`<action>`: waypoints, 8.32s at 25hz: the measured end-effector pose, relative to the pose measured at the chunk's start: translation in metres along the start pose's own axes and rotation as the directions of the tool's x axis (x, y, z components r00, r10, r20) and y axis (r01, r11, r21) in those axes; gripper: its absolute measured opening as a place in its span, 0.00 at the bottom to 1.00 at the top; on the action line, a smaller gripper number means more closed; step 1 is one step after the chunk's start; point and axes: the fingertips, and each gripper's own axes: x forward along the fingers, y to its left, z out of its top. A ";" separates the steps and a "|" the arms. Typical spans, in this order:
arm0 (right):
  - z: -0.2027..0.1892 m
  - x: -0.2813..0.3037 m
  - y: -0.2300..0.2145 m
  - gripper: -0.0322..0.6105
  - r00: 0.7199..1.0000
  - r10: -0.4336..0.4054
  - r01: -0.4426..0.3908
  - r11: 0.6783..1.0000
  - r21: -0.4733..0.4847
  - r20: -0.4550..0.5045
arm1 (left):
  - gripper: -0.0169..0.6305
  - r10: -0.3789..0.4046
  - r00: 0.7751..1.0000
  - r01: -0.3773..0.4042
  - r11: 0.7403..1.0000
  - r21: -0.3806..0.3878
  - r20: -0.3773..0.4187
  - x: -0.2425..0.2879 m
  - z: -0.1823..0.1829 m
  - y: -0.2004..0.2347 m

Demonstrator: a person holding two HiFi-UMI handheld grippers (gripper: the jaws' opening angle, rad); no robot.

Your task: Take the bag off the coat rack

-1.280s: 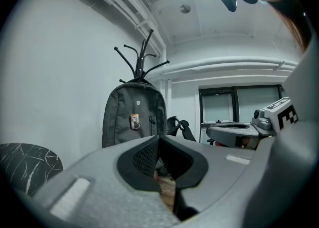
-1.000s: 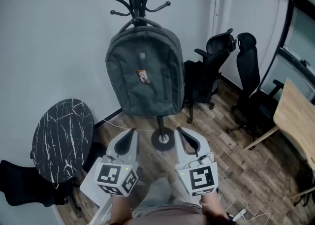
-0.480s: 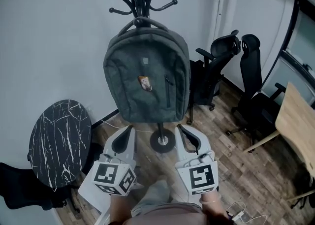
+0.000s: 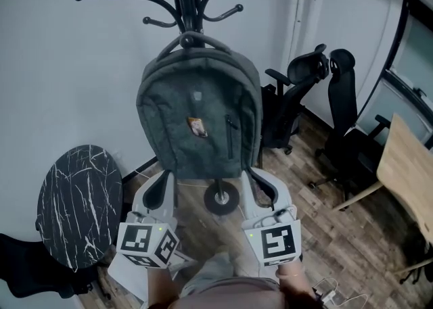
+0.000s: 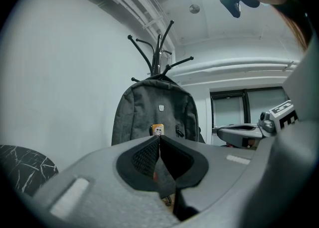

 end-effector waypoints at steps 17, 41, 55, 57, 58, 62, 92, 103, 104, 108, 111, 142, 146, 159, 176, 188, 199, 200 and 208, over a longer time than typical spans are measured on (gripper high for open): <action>0.002 0.040 -0.040 0.21 0.995 -0.091 0.089 0.995 -0.035 -0.041 | 0.25 0.014 1.000 -0.014 1.000 0.019 -0.004 0.034 0.017 0.055; -0.065 0.103 -0.082 0.38 0.964 -0.139 0.147 0.989 0.019 -0.226 | 0.41 -0.009 0.983 0.012 1.000 0.016 -0.182 0.110 -0.038 0.101; -0.070 0.113 -0.080 0.26 0.963 -0.169 0.169 0.985 -0.019 -0.208 | 0.22 0.042 0.985 -0.025 0.994 0.102 -0.165 0.120 -0.044 0.101; -0.067 0.111 -0.078 0.24 0.964 -0.180 0.177 0.984 -0.035 -0.194 | 0.19 0.051 0.987 -0.034 0.993 0.111 -0.155 0.118 -0.042 0.099; -0.065 0.110 -0.076 0.23 0.964 -0.185 0.180 0.983 -0.044 -0.189 | 0.18 0.056 0.987 -0.039 0.993 0.114 -0.150 0.116 -0.042 0.098; -0.060 0.105 -0.072 0.21 0.964 -0.199 0.190 0.979 -0.067 -0.178 | 0.15 0.066 0.989 -0.051 0.992 0.117 -0.134 0.111 -0.039 0.094; -0.017 0.032 -0.047 0.20 0.978 -0.188 0.177 0.977 -0.117 -0.094 | 0.14 0.100 0.993 -0.089 0.985 0.150 -0.069 0.035 -0.004 0.057; -0.016 -0.007 -0.033 0.20 0.985 -0.145 0.138 0.987 -0.078 -0.094 | 0.14 0.123 0.990 -0.112 0.982 0.154 -0.063 -0.009 -0.006 0.038; -0.016 -0.011 -0.032 0.20 0.985 -0.144 0.137 0.988 -0.077 -0.090 | 0.14 0.125 0.990 -0.114 0.981 0.154 -0.062 -0.014 -0.007 0.036; -0.015 -0.030 -0.026 0.20 0.988 -0.137 0.131 0.989 -0.072 -0.078 | 0.14 0.131 0.990 -0.121 0.981 0.153 -0.055 -0.033 -0.009 0.026; -0.013 -0.041 -0.024 0.20 0.988 -0.136 0.131 0.989 -0.069 -0.074 | 0.14 0.130 0.990 -0.120 0.981 0.152 -0.059 -0.043 -0.008 0.020; -0.016 -0.193 0.010 0.20 0.989 -0.123 0.118 0.991 -0.059 -0.083 | 0.14 0.154 0.985 -0.142 0.980 0.139 -0.081 -0.174 -0.033 -0.065; -0.021 -0.209 0.009 0.20 0.989 -0.118 0.113 0.992 -0.060 -0.090 | 0.14 0.158 0.983 -0.145 0.980 0.139 -0.089 -0.186 -0.038 -0.077; -0.041 -0.214 0.005 0.20 0.987 -0.101 0.098 0.995 -0.031 -0.124 | 0.15 0.190 0.972 -0.172 0.976 0.137 -0.135 -0.190 -0.054 -0.089; -0.052 -0.203 0.015 0.20 0.980 -0.107 0.104 0.994 -0.026 -0.169 | 0.15 0.181 0.969 -0.163 0.980 0.113 -0.167 -0.184 -0.068 -0.074; -0.042 -0.224 0.041 0.20 0.972 -0.138 0.132 0.990 -0.045 -0.192 | 0.15 0.145 0.975 -0.131 0.987 0.094 -0.170 -0.213 -0.067 -0.067; -0.027 -0.263 0.066 0.20 0.968 -0.164 0.155 0.986 -0.062 -0.191 | 0.15 0.117 0.980 -0.105 0.991 0.080 -0.158 -0.254 -0.064 -0.074; -0.025 -0.267 0.067 0.20 0.967 -0.165 0.156 0.986 -0.064 -0.192 | 0.14 0.115 0.981 -0.104 0.991 0.079 -0.156 -0.258 -0.063 -0.076; -0.017 -0.300 0.082 0.20 0.968 -0.172 0.161 0.984 -0.073 -0.182 | 0.15 0.115 0.984 -0.105 0.991 0.078 -0.137 -0.293 -0.061 -0.089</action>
